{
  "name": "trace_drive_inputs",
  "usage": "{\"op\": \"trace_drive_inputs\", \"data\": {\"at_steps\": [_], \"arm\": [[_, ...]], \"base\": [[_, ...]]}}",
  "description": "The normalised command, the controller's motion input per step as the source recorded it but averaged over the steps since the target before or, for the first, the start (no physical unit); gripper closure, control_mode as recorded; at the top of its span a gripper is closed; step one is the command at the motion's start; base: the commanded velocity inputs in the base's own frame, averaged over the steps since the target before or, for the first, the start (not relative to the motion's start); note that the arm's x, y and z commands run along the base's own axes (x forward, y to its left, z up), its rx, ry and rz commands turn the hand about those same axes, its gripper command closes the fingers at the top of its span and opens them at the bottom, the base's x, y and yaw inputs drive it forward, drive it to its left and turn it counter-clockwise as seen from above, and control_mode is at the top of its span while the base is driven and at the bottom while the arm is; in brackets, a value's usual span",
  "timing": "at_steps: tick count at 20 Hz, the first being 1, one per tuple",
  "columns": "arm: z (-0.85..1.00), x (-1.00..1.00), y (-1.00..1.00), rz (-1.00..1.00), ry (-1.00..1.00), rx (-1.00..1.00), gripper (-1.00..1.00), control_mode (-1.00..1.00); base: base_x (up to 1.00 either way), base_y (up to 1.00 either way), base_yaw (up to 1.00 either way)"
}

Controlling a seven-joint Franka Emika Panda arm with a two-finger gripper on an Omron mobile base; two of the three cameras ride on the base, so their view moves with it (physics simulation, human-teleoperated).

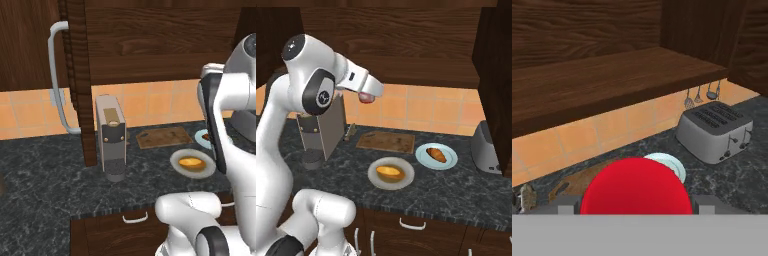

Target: From the different types of pastries on the counter, select a croissant and place it on the cutting board. Then retrieve a jar of jam from the cabinet and place it alongside the croissant on the cutting board.

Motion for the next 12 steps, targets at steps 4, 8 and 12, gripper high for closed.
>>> {"op": "trace_drive_inputs", "data": {"at_steps": [4, 8, 12], "arm": [[-0.68, -0.43, 0.03, -0.03, 0.03, -0.06, 1.0, -1.0], [-0.75, 0.0, 0.16, 0.0, 0.04, -0.23, 1.0, -1.0], [-0.6, -0.01, 0.0, 0.0, 0.08, -0.05, 1.0, -1.0]], "base": [[0.0, 0.0, 0.0], [0.0, 0.0, 0.0], [0.0, 0.0, 0.0]]}}
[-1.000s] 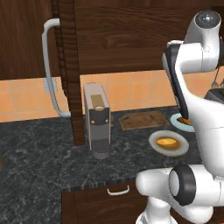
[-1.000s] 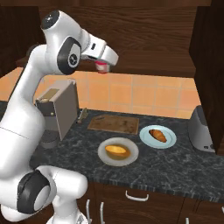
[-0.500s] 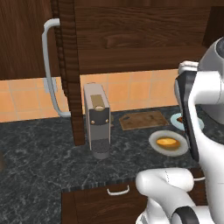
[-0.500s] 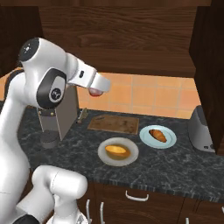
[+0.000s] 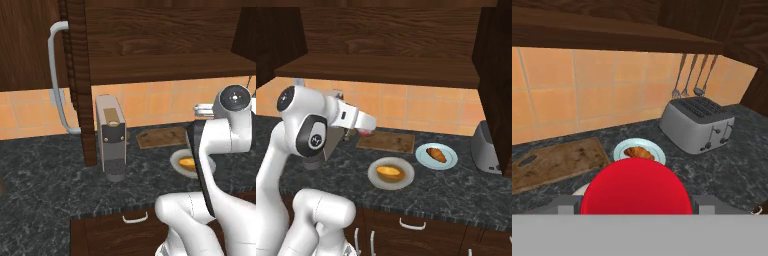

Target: From the different types of pastries on the counter, select a croissant and place it on the cutting board. Then retrieve a jar of jam from the cabinet and place it alongside the croissant on the cutting board.

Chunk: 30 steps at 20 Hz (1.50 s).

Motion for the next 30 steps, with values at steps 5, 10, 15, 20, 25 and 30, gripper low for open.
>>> {"op": "trace_drive_inputs", "data": {"at_steps": [5, 10, 15, 20, 25, 30], "arm": [[-0.52, 0.05, 0.0, -0.03, 0.06, 0.0, 1.0, -1.0], [-0.52, 0.05, 0.0, 0.0, -0.01, -0.02, 1.0, -1.0], [-0.27, 0.0, 0.0, 0.0, 0.0, 0.01, 1.0, -1.0], [0.0, 0.09, 0.1, 0.0, 0.0, 0.0, 1.0, -1.0], [-0.1, 0.4, 0.21, 0.01, 0.0, 0.0, 1.0, -1.0], [-0.27, 0.64, 0.08, 0.08, 0.0, 0.0, 1.0, -1.0]], "base": [[0.0, 0.0, 0.0], [0.0, 0.0, 0.0], [0.0, 0.0, 0.0], [0.0, 0.0, 0.0], [0.0, 0.0, 0.0], [0.0, 0.0, 0.0]]}}
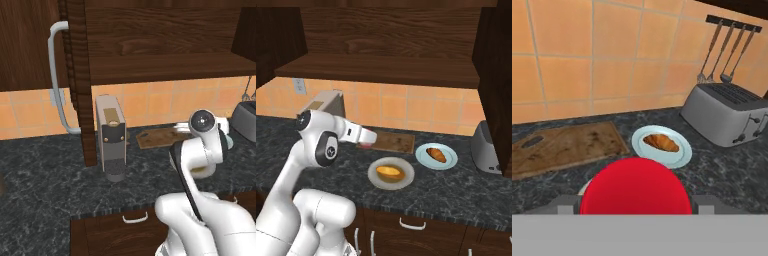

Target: From the different types of pastries on the counter, select a croissant and place it on the cutting board. Then retrieve a jar of jam from the cabinet and place it alongside the croissant on the cutting board.

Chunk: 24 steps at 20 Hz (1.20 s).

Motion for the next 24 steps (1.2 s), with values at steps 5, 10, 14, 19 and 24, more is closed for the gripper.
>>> {"op": "trace_drive_inputs", "data": {"at_steps": [5, 10, 14, 19, 24], "arm": [[-0.17, 0.61, 0.02, 0.13, 0.0, 0.03, 1.0, -1.0], [-0.08, 0.4, 0.18, 0.05, 0.03, 0.04, 1.0, -1.0], [-0.18, 0.02, 0.45, 0.0, 0.08, 0.03, 1.0, -1.0], [-0.23, 0.37, 0.21, 0.04, 0.05, 0.02, 1.0, -1.0], [-0.4, 0.86, 0.07, 0.19, 0.0, 0.0, 1.0, -1.0]], "base": [[0.0, 0.0, 0.0], [0.0, 0.0, 0.0], [0.0, 0.0, 0.0], [0.0, 0.0, 0.0], [0.0, 0.0, 0.0]]}}
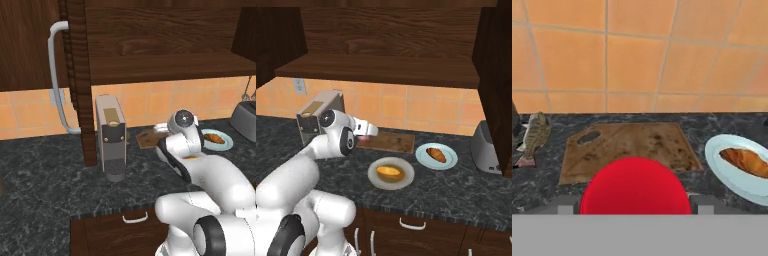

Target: From the different types of pastries on the counter, select a croissant and place it on the cutting board. Then retrieve a jar of jam from the cabinet and place it alongside the croissant on the cutting board.

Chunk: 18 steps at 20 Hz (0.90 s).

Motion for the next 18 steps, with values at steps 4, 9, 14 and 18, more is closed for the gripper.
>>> {"op": "trace_drive_inputs", "data": {"at_steps": [4, 9, 14, 18], "arm": [[-0.43, 0.72, 0.14, 0.17, 0.0, 0.0, 1.0, -1.0], [-0.22, 0.44, 0.1, 0.08, 0.0, 0.0, 1.0, -1.0], [-0.13, 0.23, 0.01, 0.01, 0.0, 0.0, 1.0, -1.0], [-0.17, 0.08, 0.0, 0.0, 0.03, 0.0, 1.0, -1.0]], "base": [[0.0, 0.0, 0.0], [0.0, 0.0, 0.0], [0.0, 0.0, 0.0], [0.0, 0.0, 0.0]]}}
